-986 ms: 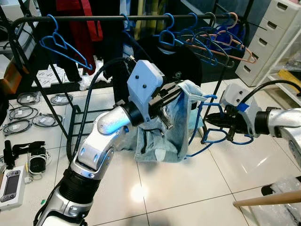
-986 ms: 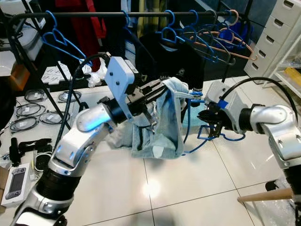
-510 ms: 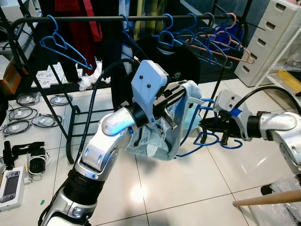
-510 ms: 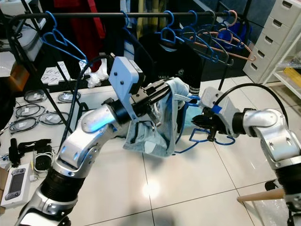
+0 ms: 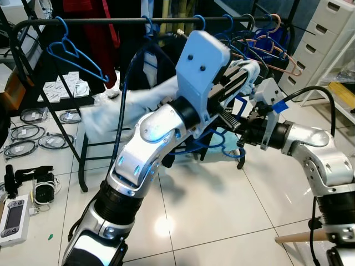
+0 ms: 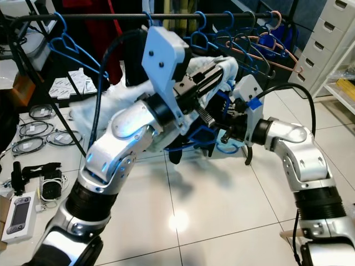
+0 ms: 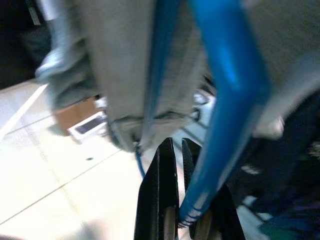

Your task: Hang hanger

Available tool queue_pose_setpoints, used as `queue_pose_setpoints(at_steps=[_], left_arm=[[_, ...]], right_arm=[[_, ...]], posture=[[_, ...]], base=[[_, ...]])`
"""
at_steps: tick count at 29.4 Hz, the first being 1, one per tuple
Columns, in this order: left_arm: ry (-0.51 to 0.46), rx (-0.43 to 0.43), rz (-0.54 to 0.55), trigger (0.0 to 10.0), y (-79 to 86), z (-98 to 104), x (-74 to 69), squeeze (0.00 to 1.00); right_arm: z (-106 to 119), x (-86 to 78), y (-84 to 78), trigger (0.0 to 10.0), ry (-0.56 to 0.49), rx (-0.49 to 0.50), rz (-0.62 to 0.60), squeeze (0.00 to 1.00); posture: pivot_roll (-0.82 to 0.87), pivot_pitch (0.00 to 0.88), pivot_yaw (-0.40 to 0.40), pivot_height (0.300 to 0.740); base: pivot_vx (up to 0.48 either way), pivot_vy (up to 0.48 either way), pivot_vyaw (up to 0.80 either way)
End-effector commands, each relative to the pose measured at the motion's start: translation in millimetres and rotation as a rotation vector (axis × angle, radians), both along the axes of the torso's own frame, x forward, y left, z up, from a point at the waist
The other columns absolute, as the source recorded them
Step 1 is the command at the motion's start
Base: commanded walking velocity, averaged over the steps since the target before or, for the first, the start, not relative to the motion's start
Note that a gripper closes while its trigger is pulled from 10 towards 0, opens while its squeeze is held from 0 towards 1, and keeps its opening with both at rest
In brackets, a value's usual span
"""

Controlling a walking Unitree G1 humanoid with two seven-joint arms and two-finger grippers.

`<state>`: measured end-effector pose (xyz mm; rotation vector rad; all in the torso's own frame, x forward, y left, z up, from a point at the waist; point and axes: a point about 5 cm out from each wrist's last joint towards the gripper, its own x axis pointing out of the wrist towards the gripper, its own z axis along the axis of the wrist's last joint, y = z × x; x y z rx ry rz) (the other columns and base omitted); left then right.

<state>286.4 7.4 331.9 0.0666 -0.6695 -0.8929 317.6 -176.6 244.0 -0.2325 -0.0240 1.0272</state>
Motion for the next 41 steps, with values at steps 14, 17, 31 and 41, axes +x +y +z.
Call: queue_pose_setpoints(at_steps=[14,17,31,41], left_arm=[[-0.07,-0.013,0.013,10.0,1.5,-9,6.7,0.0],[-0.073,-0.013,-0.004,10.0,-4.7,-14,0.5,0.0],[-0.056,-0.037,-0.136,10.0,-28.0,-36,-14.2,0.0],[0.003,-0.138,-0.159,10.0,-38.4,-52,-14.0,0.0]], right_arm=[[-42,-7.1,-15.2,0.0,0.215,-0.237,-0.08,0.0],[-41,-4.9,-17.0,0.0,0.214,-0.243,-0.11,0.0],[-47,-6.6,-13.9,0.0,0.283,-0.332,-0.105,0.0],[-68,-29.5,9.9,0.0,0.377,-0.439,0.092,0.0]], posture=[[-0.09,0.169,0.01,0.74],[-0.09,0.167,0.011,0.74],[-0.09,0.164,0.007,0.74],[-0.09,0.157,0.001,0.74]], base=[[0.0,0.0,0.0],[0.0,0.0,0.0],[0.0,0.0,0.0],[0.0,0.0,0.0]])
